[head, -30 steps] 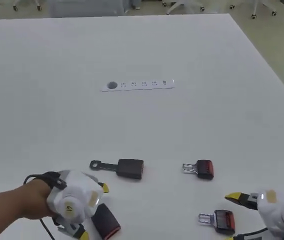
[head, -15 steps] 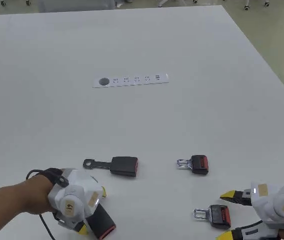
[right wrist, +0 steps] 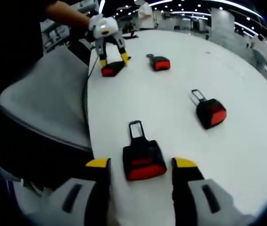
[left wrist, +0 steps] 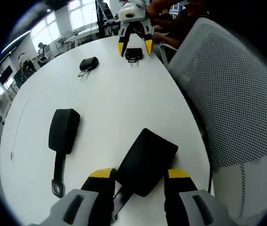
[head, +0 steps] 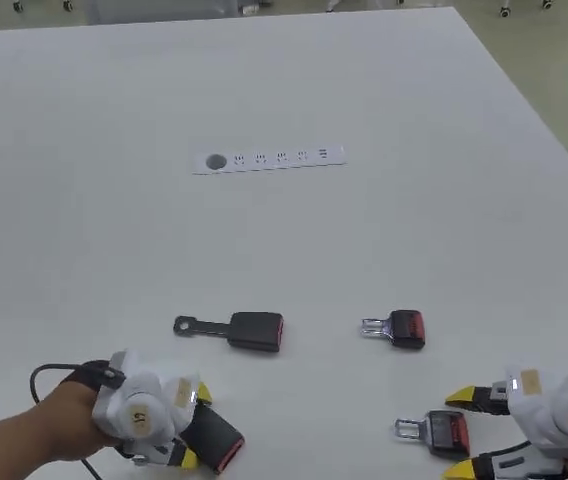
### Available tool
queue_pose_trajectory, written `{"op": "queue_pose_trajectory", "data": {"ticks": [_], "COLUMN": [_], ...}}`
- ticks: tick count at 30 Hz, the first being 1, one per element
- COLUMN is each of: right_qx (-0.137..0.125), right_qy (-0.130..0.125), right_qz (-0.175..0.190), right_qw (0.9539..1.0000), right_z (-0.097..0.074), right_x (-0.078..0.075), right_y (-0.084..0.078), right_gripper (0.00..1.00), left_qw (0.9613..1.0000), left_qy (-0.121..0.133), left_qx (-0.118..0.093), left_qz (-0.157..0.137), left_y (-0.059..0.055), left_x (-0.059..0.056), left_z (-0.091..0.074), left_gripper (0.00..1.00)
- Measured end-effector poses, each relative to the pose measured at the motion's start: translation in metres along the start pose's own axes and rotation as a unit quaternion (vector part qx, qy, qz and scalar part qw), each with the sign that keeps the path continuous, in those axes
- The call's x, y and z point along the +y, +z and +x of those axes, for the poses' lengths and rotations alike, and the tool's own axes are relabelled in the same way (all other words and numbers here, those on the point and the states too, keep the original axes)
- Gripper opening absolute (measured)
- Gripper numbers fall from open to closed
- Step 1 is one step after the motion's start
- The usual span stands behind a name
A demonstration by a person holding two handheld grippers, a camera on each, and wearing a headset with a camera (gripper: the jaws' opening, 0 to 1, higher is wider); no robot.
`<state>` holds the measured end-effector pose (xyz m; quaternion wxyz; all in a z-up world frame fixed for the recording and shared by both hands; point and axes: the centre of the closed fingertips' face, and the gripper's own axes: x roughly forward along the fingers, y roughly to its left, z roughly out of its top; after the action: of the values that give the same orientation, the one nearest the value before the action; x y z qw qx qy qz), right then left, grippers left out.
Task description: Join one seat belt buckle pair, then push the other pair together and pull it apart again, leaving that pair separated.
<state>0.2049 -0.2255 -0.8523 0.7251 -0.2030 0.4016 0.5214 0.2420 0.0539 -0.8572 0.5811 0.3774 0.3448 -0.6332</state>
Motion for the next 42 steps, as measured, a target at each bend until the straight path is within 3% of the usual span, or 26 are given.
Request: {"op": "queue_pose_trajectory", "data": {"ticks": [3, 7, 12, 14, 23, 42], "right_qx": [0.003, 0.011, 0.008, 0.006, -0.005, -0.043], "right_qy": [0.003, 0.006, 0.008, 0.016, 0.010, 0.034], "right_qz": [-0.004, -0.024, -0.025, -0.029, -0.027, -0.035], "right_qw": [1.0000, 0.9996, 0.9996, 0.9994, 0.9996, 0.9979], "right_z": [0.000, -0.002, -0.002, -0.001, 0.004, 0.032], "right_x": [-0.002, -0.004, -0.006, -0.004, -0.013, -0.009], "right_y": [-0.002, -0.003, -0.003, -0.003, 0.003, 0.042], "right_gripper": [0.49, 0.45, 0.43, 0.36, 0.34, 0.34], "left_qw": [0.9975, 0.9900, 0.9880, 0.9876, 0.9871, 0.9832], "left_qy": [0.034, 0.069, 0.073, 0.074, 0.075, 0.084], "left_qx": [-0.009, -0.022, -0.026, -0.026, -0.023, -0.038], "left_qz": [-0.062, -0.121, -0.134, -0.136, -0.139, -0.158], "left_y": [-0.001, -0.003, -0.004, -0.004, -0.003, -0.002], "left_x": [0.005, 0.009, 0.007, 0.009, 0.010, 0.011], "left_z": [0.000, -0.001, -0.001, -0.001, 0.000, -0.001], "left_gripper": [0.40, 0.37, 0.35, 0.35, 0.34, 0.34]}}
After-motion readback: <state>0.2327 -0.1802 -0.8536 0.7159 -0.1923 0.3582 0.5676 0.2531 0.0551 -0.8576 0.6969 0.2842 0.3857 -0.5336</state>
